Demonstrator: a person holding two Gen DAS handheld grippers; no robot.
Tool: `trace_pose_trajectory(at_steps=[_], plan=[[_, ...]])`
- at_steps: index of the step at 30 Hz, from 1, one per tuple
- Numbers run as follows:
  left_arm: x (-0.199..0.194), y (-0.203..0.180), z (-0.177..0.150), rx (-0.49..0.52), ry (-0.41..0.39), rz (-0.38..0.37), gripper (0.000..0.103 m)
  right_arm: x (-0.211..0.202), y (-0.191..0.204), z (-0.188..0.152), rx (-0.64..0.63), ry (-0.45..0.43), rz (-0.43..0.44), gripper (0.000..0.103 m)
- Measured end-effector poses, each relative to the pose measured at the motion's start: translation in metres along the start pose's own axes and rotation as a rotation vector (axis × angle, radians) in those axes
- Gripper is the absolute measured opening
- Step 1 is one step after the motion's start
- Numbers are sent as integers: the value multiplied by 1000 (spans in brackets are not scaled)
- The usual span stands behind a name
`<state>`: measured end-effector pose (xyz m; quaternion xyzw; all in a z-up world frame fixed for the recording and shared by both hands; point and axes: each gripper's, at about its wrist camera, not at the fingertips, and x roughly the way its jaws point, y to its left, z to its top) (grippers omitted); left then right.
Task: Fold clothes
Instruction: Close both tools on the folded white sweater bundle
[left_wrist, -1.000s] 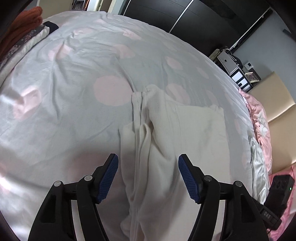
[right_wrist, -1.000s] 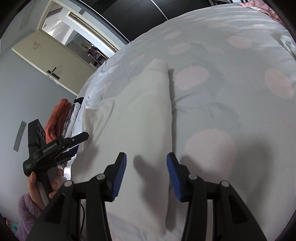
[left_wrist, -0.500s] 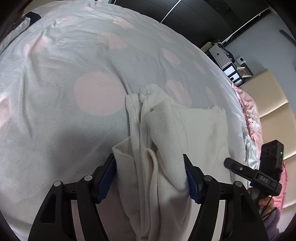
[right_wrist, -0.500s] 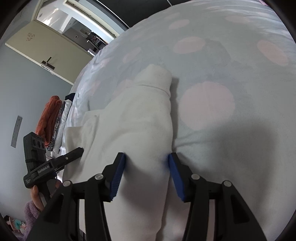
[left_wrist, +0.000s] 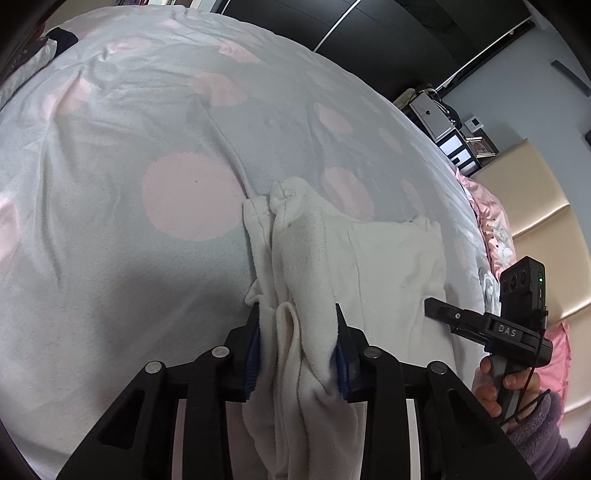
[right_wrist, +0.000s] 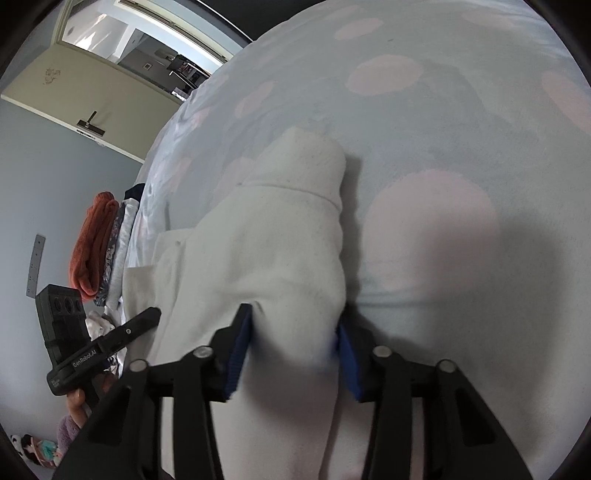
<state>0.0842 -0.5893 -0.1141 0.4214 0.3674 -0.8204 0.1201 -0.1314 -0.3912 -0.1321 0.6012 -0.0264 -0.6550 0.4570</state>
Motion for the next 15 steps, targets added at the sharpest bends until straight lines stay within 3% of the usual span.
trace_pose_trajectory(at_steps=[5, 15], plan=[[-14, -4, -3, 9, -36, -15, 24, -9, 16, 1, -50, -17, -47, 22], [-66, -13, -13, 30, -155, -59, 22, -66, 99, -8, -233, -135, -129, 19]])
